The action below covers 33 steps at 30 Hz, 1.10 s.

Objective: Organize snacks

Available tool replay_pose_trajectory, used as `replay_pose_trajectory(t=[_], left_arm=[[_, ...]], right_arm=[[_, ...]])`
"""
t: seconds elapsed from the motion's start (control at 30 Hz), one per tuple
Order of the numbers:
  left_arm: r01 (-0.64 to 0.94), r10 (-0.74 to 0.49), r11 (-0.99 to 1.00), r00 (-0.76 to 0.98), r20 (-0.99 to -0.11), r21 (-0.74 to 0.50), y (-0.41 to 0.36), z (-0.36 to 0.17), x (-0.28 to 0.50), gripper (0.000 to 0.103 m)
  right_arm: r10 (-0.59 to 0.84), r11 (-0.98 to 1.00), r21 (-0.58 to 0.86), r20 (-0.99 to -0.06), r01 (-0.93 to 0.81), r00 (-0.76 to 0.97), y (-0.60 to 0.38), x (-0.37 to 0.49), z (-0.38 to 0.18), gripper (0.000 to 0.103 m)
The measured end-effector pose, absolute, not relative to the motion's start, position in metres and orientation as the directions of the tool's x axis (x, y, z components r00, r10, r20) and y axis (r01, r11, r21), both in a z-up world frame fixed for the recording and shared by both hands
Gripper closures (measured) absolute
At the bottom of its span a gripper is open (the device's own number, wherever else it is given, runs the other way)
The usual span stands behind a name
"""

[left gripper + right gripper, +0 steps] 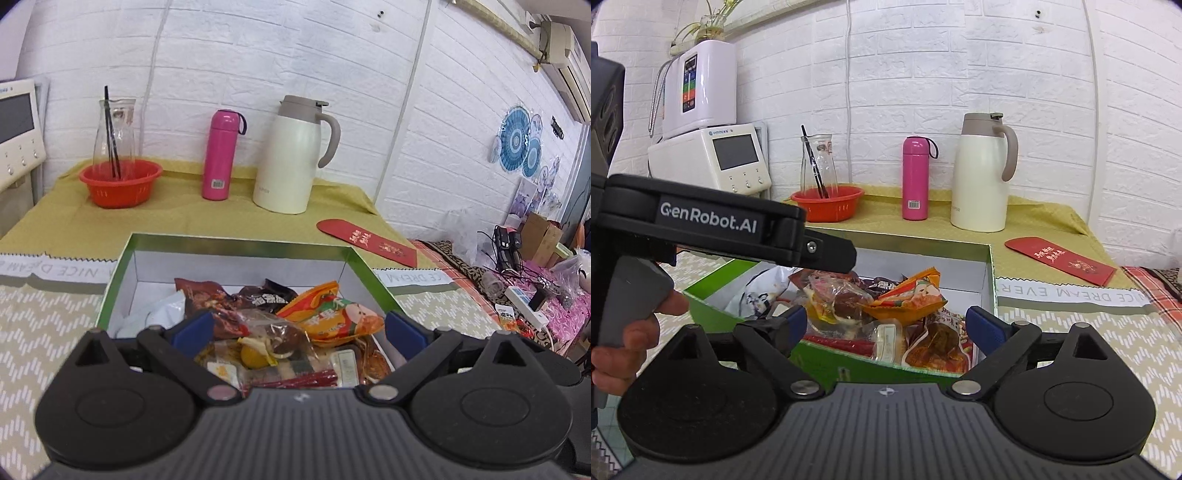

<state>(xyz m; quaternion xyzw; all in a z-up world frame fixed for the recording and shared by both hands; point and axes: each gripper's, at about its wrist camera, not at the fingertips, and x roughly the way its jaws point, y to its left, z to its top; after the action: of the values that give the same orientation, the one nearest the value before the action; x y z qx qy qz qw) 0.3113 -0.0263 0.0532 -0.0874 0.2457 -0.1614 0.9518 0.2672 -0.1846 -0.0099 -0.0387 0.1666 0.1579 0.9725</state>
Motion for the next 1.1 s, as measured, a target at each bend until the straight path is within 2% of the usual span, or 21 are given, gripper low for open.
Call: replay_pose_trajectory(t=[0.17, 0.33, 0.6, 0.8, 0.9, 1.1], left_arm=[[0.235, -0.332, 0.937, 0.826, -0.456, -0.257, -0.024, 0.052, 0.280, 0.005], [0.188, -0.274, 0.958, 0.825, -0.495, -0.215, -0.024, 0.045, 0.256, 0.005], [0.171, -0.247, 0.967, 0.803, -0.543, -0.187, -0.017, 0.026, 0.238, 0.005], [0.226, -0.285, 0.958, 0.765, -0.577, -0.175, -0.010, 0.009, 0.223, 0.005], [0.252, -0.301, 0.953, 0.749, -0.590, -0.166, -0.005, 0.003, 0.215, 0.005], [0.247, -0.359, 0.932, 0.726, -0.587, -0.265, 0.022, 0.006, 0.209, 0.005]], right_arm=[[0.318, 0.940, -0.003, -0.355, -0.341, 0.879, -0.187, 0.243, -0.006, 0.000], [0.301, 0.944, -0.014, -0.368, -0.329, 0.880, -0.187, 0.220, -0.009, 0.000], [0.284, 0.948, -0.019, -0.401, -0.318, 0.871, -0.192, 0.194, -0.022, 0.000], [0.245, 0.961, 0.000, -0.468, -0.277, 0.849, -0.200, 0.199, -0.042, 0.000], [0.236, 0.967, 0.026, -0.467, -0.254, 0.852, -0.202, 0.209, -0.044, 0.000], [0.186, 0.979, 0.013, -0.464, -0.204, 0.866, -0.198, 0.231, -0.045, 0.000]])
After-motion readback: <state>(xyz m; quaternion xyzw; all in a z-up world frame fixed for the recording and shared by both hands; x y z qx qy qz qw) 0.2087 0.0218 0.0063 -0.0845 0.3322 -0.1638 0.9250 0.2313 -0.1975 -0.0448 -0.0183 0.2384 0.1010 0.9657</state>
